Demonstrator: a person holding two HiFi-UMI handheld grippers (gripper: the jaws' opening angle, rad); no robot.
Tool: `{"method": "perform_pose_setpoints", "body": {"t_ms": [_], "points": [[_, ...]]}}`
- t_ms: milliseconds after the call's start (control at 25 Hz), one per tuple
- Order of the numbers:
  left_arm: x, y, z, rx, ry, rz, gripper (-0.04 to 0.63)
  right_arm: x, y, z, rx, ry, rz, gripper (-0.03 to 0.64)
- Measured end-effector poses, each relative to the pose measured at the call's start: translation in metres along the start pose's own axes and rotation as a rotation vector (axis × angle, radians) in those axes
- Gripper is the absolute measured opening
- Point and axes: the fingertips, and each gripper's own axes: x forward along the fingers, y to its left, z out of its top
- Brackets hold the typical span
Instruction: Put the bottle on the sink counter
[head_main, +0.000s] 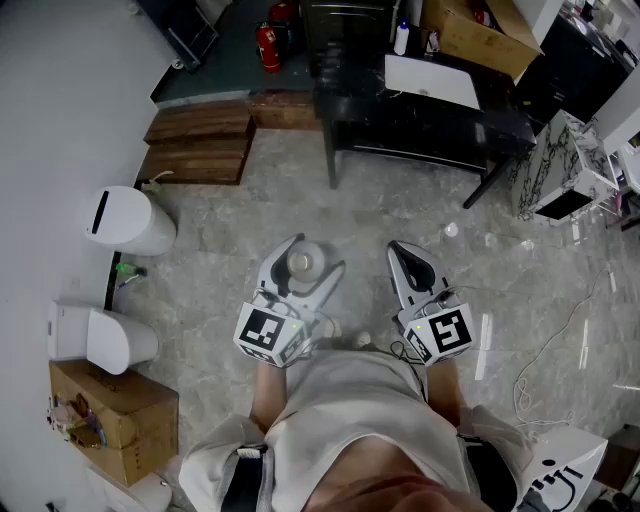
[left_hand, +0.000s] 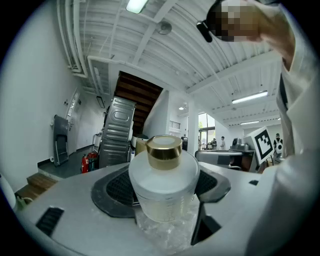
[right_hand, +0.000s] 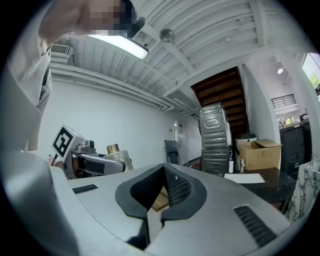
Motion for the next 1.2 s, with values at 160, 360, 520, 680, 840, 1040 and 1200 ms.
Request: {"method": "perform_pose_setpoints", "body": {"t_ms": [160,360,520,680,840,1040,1200], "points": [[-0.001,-0.014,-0.005,0.011,0.019,0.016,0.333,-0.016,-0.002,0.000,0.013,-0.008,-0.005,-0.003],[-0.003,-0.031,-0.006,0.009,0.020,0.047,0.333,-0.033,-0.003,0.000,0.021,-0.025,0.025,-0.003],[-0.004,-0.041,-0.008,0.012,0.024,0.061,0.333,-0.039,-0.007,0.000,0.025,-0.031,0.038,-0.003],[0.001,-0.044,-0.007,0.014,0.022,0.064,0.333,-0.039,-0.010,-0.002,0.032,-0.035,0.048,-0.003],[0.011,-0.041,-0.004,0.019,0.008,0.056,0.333,-0.032,-0.018,-0.006,0.036,-0.033,0.048,-0.003],[0.031,-0.026,-0.003,0.010,-0.001,0.041,0.333,-0.011,-0.031,-0.010,0.033,-0.020,0.045,-0.003],[0.054,-0.005,-0.002,0.003,0.000,0.028,0.333,0.015,-0.046,-0.012,0.032,0.002,0.030,-0.003]]}}
